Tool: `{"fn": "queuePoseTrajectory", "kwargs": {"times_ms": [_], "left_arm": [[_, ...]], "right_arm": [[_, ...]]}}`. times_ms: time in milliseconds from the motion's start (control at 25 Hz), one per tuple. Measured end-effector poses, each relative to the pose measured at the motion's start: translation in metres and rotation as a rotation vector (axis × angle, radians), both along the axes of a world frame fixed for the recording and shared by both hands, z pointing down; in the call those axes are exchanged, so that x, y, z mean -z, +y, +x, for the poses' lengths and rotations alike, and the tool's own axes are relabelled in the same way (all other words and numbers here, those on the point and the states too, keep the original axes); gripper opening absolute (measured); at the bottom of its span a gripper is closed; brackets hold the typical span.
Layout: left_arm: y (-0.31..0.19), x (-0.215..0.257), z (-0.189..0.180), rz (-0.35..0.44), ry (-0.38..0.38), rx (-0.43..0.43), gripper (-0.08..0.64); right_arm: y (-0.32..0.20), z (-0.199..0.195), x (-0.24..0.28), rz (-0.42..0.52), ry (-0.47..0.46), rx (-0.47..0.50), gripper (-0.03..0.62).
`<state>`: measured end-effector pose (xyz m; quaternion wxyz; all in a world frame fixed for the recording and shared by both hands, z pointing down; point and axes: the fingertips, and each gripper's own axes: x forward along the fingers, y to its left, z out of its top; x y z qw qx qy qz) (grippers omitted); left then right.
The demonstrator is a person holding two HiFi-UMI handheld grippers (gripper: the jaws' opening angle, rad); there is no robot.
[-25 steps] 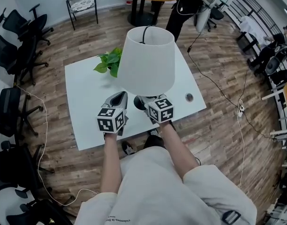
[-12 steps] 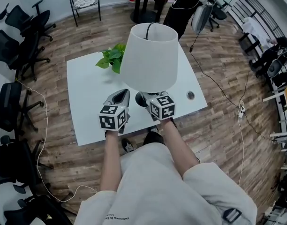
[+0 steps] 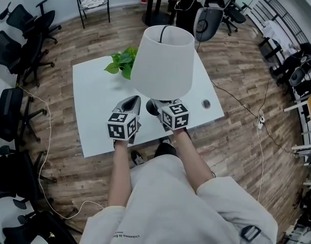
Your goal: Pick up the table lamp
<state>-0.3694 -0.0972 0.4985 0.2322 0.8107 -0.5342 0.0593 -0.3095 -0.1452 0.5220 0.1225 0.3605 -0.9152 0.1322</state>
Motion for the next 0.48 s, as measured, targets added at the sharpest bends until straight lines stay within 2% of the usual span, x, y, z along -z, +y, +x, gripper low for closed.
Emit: {"fn": "queuePoseTrajectory", "kwargs": {"times_ms": [480], "left_arm": [[-0.002, -0.004, 0.011, -0.01, -0.002, -0.02, 0.0]], "right_arm": [[-0.003, 0.006, -0.004, -0.001, 0.009, -0.009, 0.161]]}}
